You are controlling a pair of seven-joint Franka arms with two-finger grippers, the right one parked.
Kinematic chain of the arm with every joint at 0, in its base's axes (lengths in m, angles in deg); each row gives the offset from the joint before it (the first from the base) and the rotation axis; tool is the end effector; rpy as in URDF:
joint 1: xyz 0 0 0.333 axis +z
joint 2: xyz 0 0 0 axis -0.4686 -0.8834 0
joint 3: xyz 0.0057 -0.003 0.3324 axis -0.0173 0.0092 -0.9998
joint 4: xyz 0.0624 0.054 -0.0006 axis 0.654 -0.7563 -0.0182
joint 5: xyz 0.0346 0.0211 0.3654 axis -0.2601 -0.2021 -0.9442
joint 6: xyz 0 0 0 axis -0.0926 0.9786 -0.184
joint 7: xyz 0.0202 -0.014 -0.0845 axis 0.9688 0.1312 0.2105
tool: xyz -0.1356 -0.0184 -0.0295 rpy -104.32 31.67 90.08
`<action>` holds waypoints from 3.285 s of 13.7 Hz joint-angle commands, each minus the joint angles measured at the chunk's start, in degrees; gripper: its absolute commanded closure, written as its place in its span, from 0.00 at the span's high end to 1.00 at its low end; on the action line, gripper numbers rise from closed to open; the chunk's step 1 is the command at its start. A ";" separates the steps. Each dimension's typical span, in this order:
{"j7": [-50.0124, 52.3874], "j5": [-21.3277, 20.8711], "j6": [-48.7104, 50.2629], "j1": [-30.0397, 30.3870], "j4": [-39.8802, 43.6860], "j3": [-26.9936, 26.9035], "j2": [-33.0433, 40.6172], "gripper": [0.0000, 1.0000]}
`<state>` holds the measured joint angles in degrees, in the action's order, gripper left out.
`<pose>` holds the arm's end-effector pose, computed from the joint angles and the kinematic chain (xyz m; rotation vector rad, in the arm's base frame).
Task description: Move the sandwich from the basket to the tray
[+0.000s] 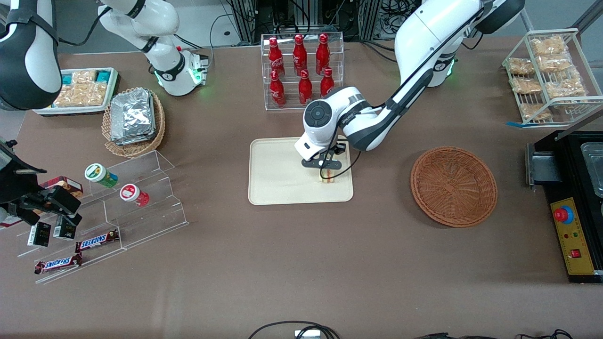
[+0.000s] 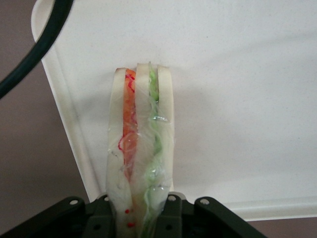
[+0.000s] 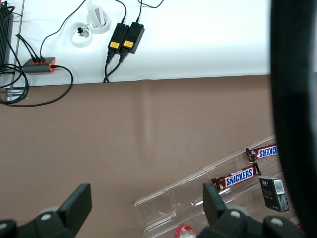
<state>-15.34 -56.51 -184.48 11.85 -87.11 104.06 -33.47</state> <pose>0.4097 -0.4447 0.2308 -3.0372 0.1960 0.2508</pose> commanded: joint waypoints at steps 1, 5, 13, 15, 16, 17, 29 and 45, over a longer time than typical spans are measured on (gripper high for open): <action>3.21 -2.23 0.38 -1.65 1.76 -0.54 -1.44 0.15; 4.89 -3.91 0.38 -1.75 1.76 -0.63 -2.32 0.78; 9.10 -4.88 0.99 -0.96 5.79 -1.15 -2.23 1.00; 12.53 -4.97 1.25 -0.95 8.25 -4.30 -1.62 1.00; 12.63 -4.88 2.56 -0.95 9.65 -5.54 -1.27 1.00; 12.63 -4.88 5.10 -0.87 11.93 -6.77 -0.92 1.00; -5.35 1.96 22.16 18.63 19.42 -8.01 11.55 1.00; -53.55 15.60 39.05 26.47 17.23 -20.05 31.25 1.00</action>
<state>-67.49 -41.68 -145.63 40.34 -67.35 85.38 -5.41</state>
